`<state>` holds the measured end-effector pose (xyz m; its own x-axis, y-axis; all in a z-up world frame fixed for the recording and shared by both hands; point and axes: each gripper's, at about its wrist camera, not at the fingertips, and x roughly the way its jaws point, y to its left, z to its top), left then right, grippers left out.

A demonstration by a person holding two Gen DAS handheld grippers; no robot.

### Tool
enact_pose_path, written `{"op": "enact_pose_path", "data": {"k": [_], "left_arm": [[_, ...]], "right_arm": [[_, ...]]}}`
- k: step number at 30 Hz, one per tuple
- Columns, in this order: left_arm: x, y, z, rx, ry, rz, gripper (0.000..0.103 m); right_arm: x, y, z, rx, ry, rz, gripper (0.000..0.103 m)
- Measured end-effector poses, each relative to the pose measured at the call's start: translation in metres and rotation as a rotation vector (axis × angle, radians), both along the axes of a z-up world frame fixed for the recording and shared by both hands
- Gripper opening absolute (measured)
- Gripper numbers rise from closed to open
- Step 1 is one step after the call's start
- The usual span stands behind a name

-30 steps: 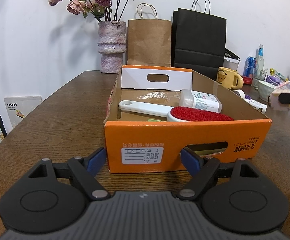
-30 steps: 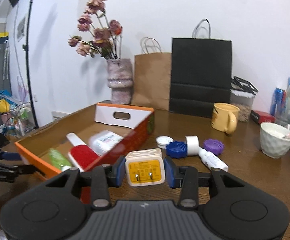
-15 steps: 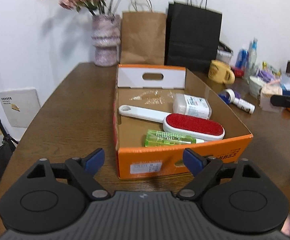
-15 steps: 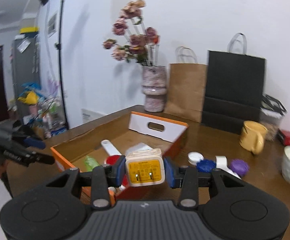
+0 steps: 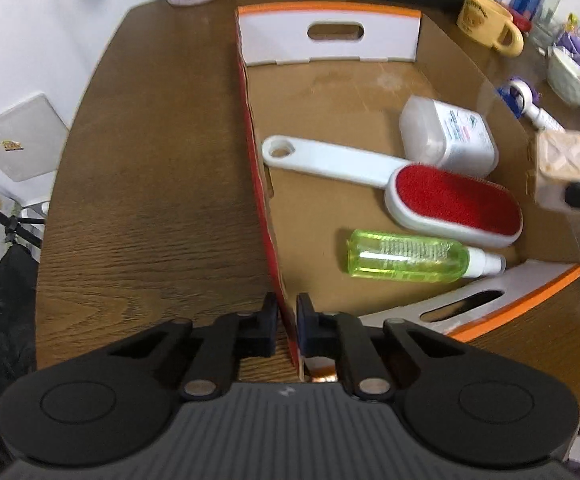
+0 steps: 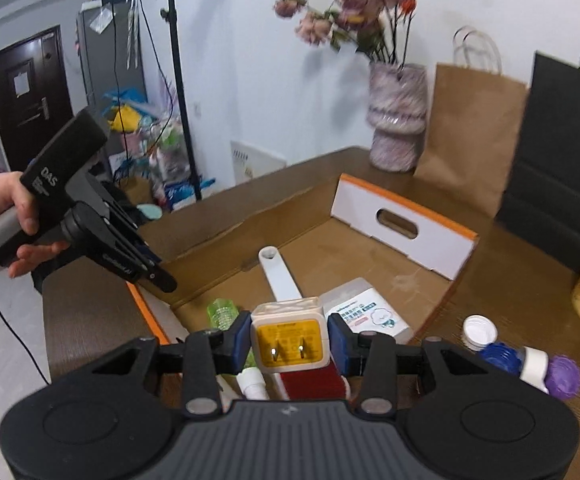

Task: Organize rigid objects
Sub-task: 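Carry the plug cube into the orange box and open the right gripper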

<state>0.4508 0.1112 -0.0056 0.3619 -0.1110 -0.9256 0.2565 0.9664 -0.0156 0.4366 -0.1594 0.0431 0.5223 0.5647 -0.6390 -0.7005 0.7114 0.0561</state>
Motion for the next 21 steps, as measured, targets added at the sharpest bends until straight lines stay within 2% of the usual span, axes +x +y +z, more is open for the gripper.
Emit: {"op": "enact_pose_path", "data": {"k": [7,12,17,21], "left_arm": [[0.001,-0.003,-0.002,0.05,-0.003,-0.031,0.008],[0.002,-0.005,-0.003,0.07,0.009,-0.057,0.008],[0.003,-0.01,-0.004,0.099,0.018,-0.069,0.008],[0.002,-0.01,-0.004,0.097,0.021,-0.072,0.008]], "right_arm": [[0.053,0.026,-0.004,-0.036,0.012,-0.019,0.04],[0.108,0.048,-0.014,-0.085,0.065,-0.032,0.04],[0.147,0.066,-0.033,-0.162,0.11,0.017,0.04],[0.157,0.073,-0.049,-0.22,0.126,0.064,0.041]]}}
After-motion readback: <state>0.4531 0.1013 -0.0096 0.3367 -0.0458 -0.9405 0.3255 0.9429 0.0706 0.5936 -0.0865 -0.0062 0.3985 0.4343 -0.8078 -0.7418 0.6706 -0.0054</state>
